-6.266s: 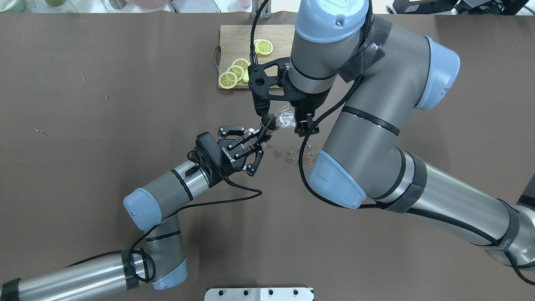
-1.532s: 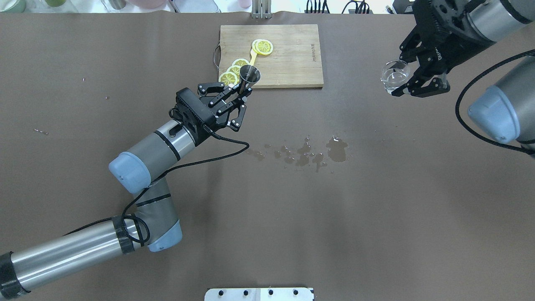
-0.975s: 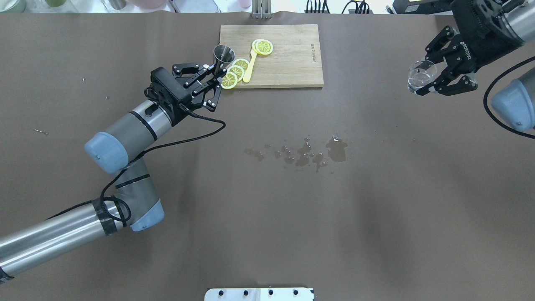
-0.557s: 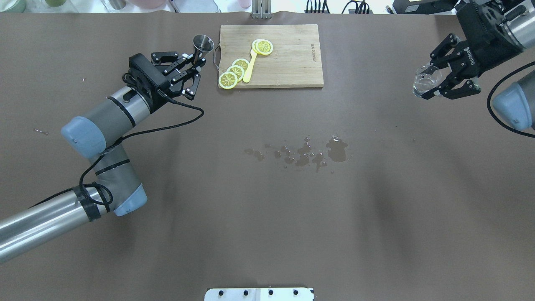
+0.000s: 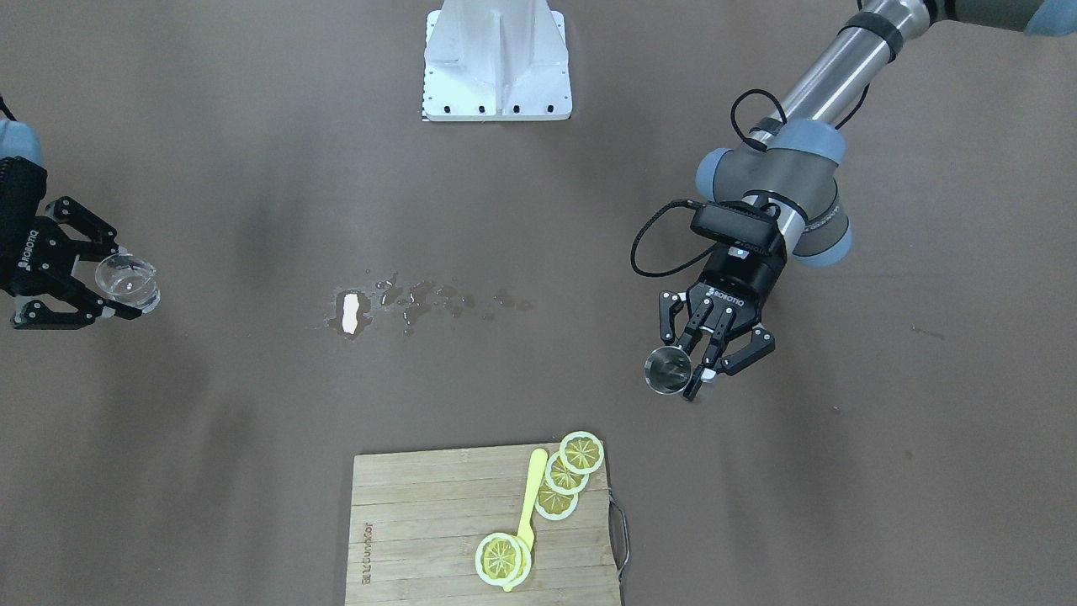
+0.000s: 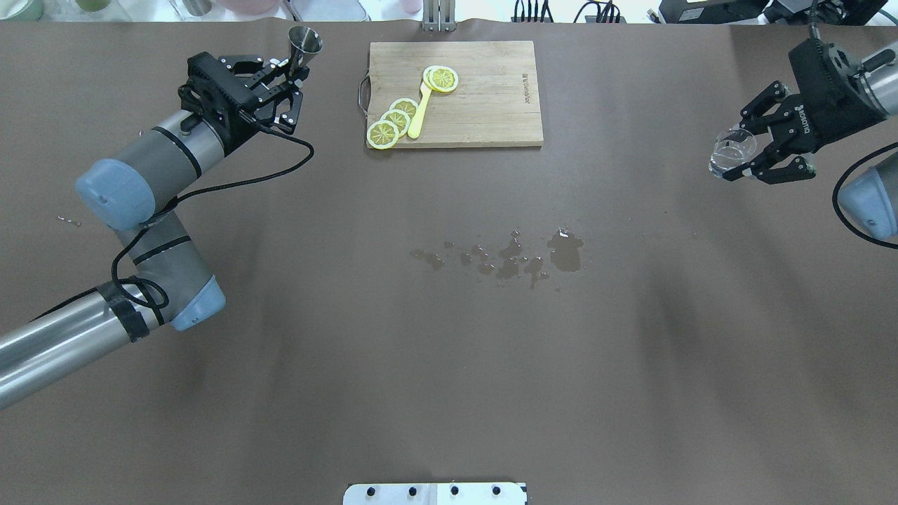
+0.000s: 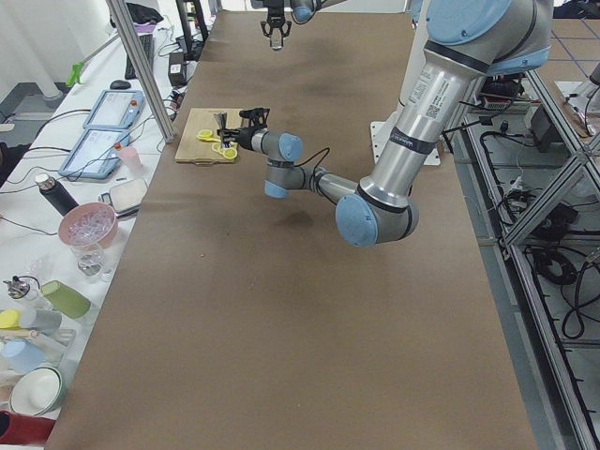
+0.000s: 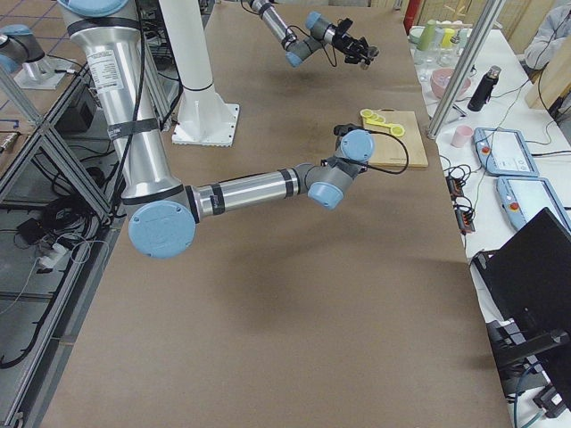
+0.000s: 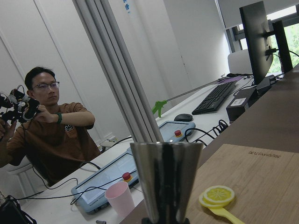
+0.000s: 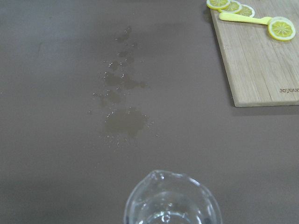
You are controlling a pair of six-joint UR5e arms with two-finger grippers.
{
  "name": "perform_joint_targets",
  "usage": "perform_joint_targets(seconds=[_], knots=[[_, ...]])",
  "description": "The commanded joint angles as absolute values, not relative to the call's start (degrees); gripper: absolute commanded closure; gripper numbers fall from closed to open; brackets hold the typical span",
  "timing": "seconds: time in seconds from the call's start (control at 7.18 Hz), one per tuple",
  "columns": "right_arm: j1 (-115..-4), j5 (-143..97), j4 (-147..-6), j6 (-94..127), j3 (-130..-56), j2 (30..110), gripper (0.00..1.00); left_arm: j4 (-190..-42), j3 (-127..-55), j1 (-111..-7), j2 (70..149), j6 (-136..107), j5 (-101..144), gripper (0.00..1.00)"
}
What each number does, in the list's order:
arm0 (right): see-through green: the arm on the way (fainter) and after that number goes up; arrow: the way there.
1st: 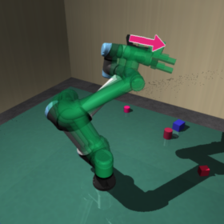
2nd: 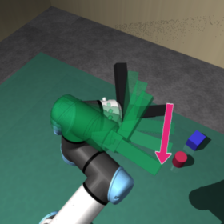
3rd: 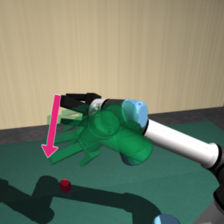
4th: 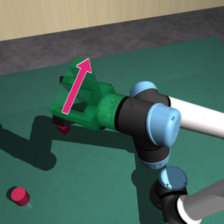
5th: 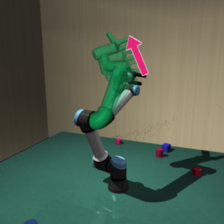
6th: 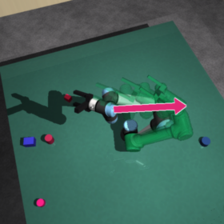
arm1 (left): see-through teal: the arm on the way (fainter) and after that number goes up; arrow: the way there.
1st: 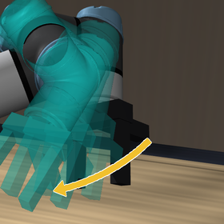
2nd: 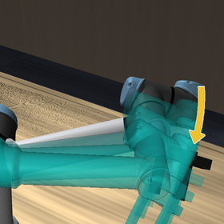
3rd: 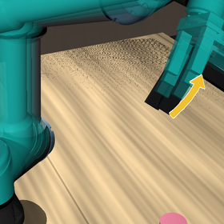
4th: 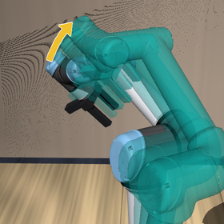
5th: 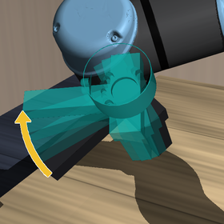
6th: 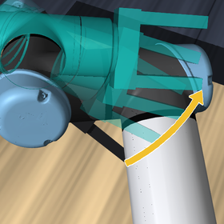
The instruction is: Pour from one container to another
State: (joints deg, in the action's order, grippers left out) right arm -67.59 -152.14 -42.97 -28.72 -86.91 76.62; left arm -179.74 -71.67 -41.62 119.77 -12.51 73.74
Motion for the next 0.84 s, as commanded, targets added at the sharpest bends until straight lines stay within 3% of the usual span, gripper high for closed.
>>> perform_joint_targets(seconds=[0.0, 0.28, 0.7], knots=[[-67.41, -149.86, -32.13, -22.18, -81.85, 76.9, 1.0, -178.87, -71.71, -42.19, 119.97, -12.83, 73.31, 1.0], [-67.06, -145.93, -21.94, -14.37, -76.84, 76.91, 1.0, -171.08, -76.79, -44.29, 119.53, -12.92, 73.48, 1.0], [-64.61, -138.28, -13.29, -4.17, -73.92, 76.9, 1.0, -170.86, -77.96, -44.47, 116.99, -13.09, 73.74, 1.0]])
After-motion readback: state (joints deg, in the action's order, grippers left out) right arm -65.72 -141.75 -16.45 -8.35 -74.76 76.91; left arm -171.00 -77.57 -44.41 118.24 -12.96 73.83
